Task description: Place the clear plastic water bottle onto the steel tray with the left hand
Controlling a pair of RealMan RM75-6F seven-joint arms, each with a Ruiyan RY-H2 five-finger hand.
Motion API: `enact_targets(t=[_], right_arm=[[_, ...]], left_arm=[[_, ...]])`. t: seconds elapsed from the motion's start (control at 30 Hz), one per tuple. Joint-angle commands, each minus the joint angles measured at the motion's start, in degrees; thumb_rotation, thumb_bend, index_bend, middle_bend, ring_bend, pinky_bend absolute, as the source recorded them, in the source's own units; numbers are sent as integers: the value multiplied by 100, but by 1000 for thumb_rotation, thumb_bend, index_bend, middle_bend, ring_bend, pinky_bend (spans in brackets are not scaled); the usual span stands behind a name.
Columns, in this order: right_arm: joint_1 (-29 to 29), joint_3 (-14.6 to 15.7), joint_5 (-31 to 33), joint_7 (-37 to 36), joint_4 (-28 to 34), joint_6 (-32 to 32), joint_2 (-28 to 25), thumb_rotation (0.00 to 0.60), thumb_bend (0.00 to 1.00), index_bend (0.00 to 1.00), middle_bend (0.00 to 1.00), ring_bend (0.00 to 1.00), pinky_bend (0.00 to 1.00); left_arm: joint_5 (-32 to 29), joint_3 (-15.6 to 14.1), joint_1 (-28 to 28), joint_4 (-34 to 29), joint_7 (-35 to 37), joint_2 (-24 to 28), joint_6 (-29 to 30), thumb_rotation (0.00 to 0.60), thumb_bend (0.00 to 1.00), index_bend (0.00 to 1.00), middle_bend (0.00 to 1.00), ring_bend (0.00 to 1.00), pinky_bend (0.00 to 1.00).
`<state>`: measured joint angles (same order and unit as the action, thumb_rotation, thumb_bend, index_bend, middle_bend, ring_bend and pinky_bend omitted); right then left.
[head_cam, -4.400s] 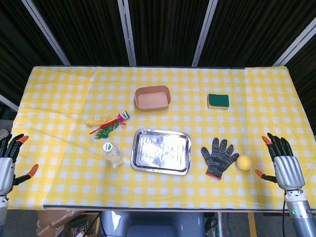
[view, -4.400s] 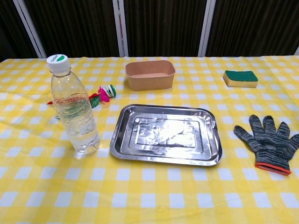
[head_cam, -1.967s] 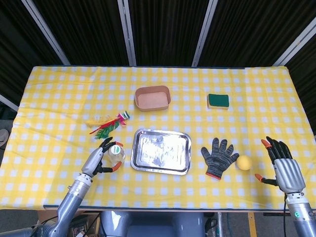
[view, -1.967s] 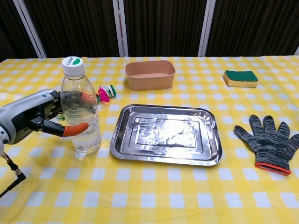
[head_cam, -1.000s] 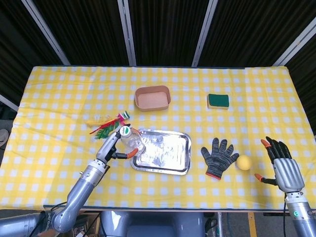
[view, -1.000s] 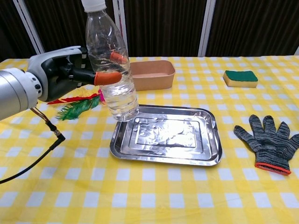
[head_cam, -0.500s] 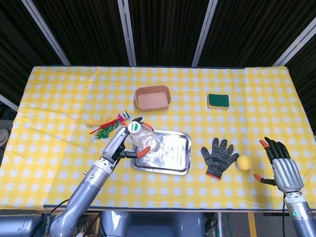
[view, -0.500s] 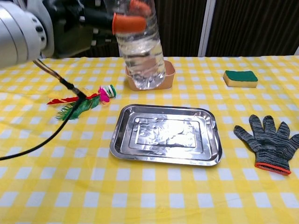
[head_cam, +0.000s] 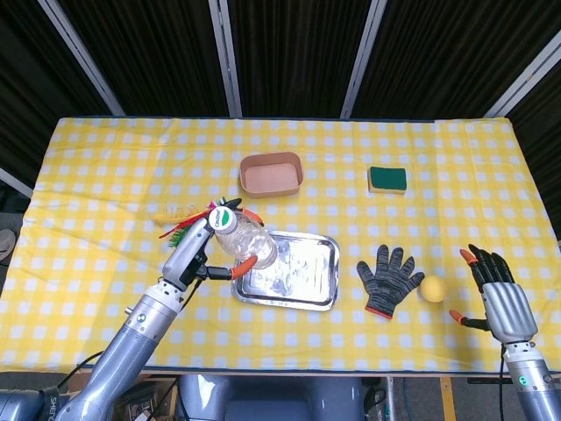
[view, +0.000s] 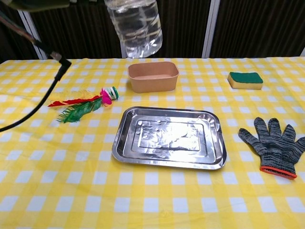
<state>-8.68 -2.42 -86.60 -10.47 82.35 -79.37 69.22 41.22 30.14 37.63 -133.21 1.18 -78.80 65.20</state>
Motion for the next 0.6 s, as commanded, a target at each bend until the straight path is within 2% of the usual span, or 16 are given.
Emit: enact_targets(t=[0.03,0.13,0.27,0.43,0.6], right_arm=[[0,-5,11,5,-2,6,-1,600,49,54,0,0,0],[-5,1,-5,6,-13,10,7,600,49,54,0,0,0],[-14,8,-14,18,-18,25,21,600,50,54,0,0,0],[-28,16,-33,38,-1,40,35,600,49,54,0,0,0],[-37,12,-50,52,38,30,27,600,48,54,0,0,0]], left_arm=[[-35,-350,-56,548,281,-23,-289,600,446,511,517,13,0],[190,-667,-147,1106,522,-115,-557,600,446,511,517,13,0],[537,-902,-294,1577,914,-189,-809,600,446,511,517,13,0],[1119,-1010,-411,1676,1128,-210,-805,600,446,512,519,13,0],[1367,-1007,-275,1758,1144,-665,-668,600,446,517,523,13,0]])
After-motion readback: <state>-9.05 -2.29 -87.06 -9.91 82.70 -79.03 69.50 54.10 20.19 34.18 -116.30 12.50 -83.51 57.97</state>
